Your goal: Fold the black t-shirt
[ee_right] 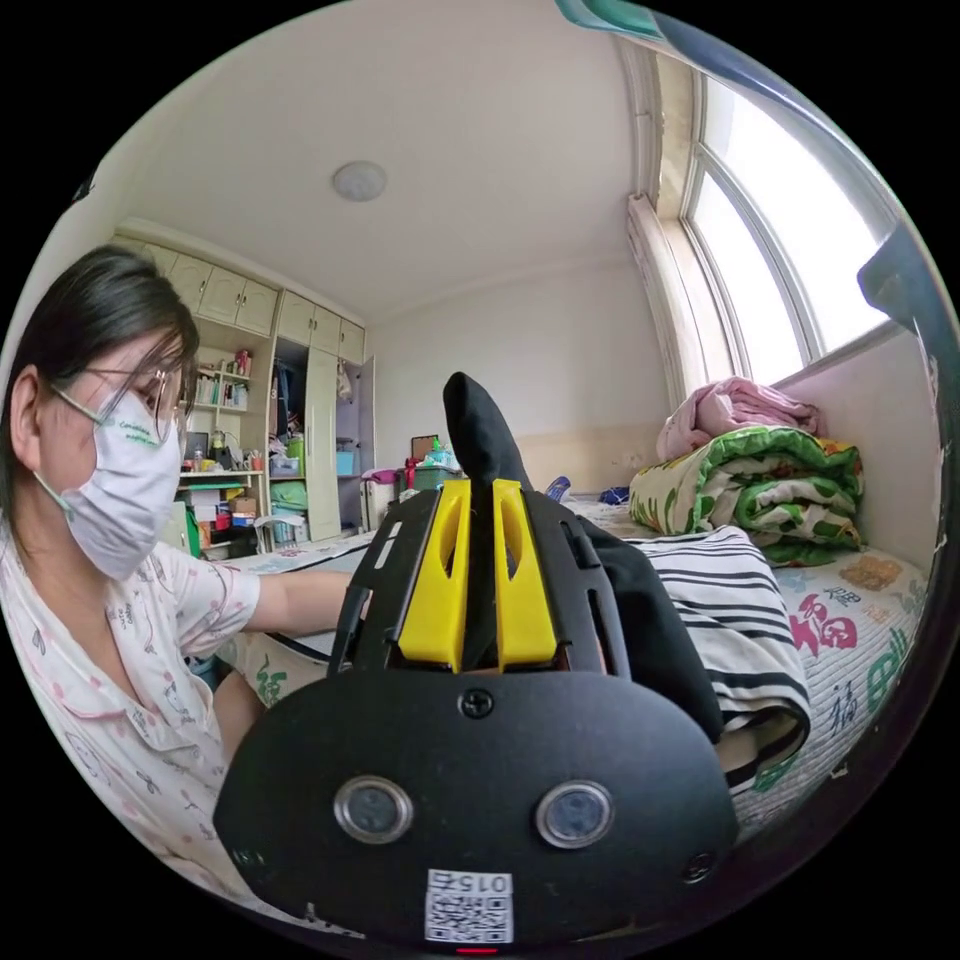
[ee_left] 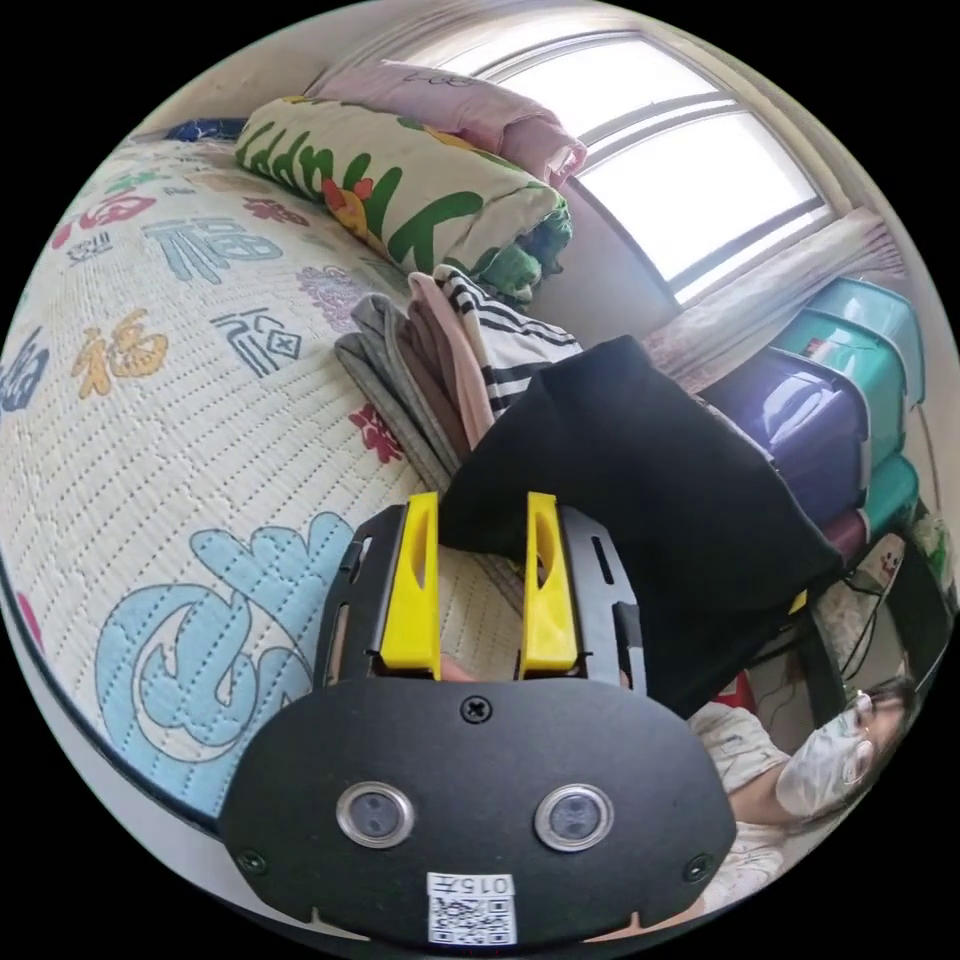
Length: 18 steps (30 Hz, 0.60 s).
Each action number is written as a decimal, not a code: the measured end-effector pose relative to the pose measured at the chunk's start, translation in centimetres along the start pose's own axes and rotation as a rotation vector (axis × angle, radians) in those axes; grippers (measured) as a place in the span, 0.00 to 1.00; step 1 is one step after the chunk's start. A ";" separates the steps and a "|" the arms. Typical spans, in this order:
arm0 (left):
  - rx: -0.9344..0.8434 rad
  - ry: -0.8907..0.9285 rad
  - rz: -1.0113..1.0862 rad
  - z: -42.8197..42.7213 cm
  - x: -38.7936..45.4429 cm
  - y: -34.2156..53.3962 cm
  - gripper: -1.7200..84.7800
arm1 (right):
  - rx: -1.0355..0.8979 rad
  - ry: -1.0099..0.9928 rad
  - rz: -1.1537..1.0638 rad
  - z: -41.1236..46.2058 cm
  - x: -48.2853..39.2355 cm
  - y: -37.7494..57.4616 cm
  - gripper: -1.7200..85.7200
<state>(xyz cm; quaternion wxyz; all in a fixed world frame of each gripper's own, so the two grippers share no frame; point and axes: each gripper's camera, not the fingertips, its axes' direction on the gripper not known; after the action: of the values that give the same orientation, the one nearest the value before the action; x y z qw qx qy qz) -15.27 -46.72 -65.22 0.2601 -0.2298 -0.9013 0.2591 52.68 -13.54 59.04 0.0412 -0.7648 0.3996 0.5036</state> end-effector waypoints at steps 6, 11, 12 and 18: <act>0.072 -0.191 0.133 1.5 7.6 3.1 0.06 | -0.001 0.006 -0.001 0.5 -0.5 -1.8 0.07; 0.321 -0.309 0.289 -3.4 17.1 8.5 0.03 | 0.043 0.090 -0.066 -1.2 -2.5 -5.7 0.07; 0.385 -0.402 0.370 -4.8 20.4 10.6 0.03 | 0.078 0.117 -0.093 -2.1 -3.1 -7.0 0.07; 0.707 -0.576 0.516 -13.0 32.1 22.2 0.02 | 0.232 0.152 -0.056 -5.6 -2.0 -13.7 0.07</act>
<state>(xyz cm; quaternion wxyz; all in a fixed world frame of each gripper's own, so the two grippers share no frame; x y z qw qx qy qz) -25.78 -7.67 -57.55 -0.0091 -0.2622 -0.7079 0.6558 65.40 -5.68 58.70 0.1129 -0.8018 0.4356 0.3933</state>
